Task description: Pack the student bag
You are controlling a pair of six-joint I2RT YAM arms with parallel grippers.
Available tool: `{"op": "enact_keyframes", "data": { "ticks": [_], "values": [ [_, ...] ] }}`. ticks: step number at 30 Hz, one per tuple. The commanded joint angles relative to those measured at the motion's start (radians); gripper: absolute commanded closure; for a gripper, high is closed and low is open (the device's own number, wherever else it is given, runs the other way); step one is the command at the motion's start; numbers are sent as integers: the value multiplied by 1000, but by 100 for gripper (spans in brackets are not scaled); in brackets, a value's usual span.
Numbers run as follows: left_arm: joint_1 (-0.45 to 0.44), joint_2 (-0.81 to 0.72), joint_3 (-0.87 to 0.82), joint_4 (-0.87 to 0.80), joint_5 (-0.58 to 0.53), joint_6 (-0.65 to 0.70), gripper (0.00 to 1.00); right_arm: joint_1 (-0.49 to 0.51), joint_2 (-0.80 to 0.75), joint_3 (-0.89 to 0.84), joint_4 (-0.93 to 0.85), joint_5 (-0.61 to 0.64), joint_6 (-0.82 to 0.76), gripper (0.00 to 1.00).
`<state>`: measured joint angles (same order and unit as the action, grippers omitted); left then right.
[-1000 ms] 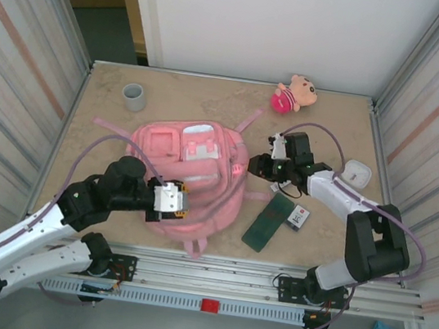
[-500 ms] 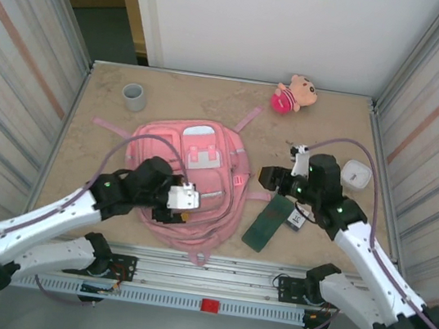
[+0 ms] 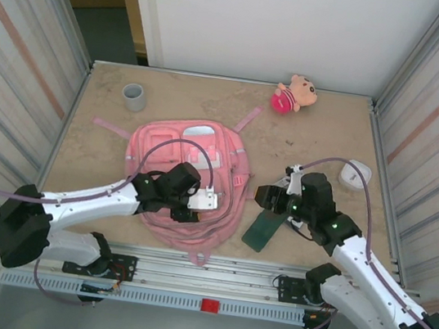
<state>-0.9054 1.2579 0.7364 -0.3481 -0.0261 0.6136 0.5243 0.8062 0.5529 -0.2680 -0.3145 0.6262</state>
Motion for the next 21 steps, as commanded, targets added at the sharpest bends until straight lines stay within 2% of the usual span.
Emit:
{"op": "enact_keyframes", "data": {
  "ticks": [1, 3, 5, 6, 8, 10, 13, 17, 21],
  "values": [
    [-4, 13, -19, 81, 50, -1, 24, 17, 10, -16, 43, -12, 30, 42],
    [-4, 36, -19, 106, 45, -5, 35, 24, 16, -23, 61, -15, 43, 41],
    [-3, 66, -8, 120, 25, -2, 58, 26, 25, -33, 85, -23, 78, 41],
    [-4, 73, -4, 124, 29, 10, 66, 26, 33, -34, 92, -26, 97, 41],
    [-3, 68, -10, 152, 90, 69, 83, 28, 53, -36, 103, -34, 143, 41],
    [-3, 37, -24, 191, 196, 145, 95, 39, 69, -35, 111, -38, 173, 42],
    [3, -30, -52, 259, 310, 232, 100, 74, 71, -32, 109, -3, 174, 42],
    [59, -123, -27, 173, 401, 321, 100, 86, 73, -42, 114, 25, 172, 41],
    [81, -230, -56, 121, 402, 423, 100, 88, 100, -47, 153, -11, 203, 41]
  ]
}}
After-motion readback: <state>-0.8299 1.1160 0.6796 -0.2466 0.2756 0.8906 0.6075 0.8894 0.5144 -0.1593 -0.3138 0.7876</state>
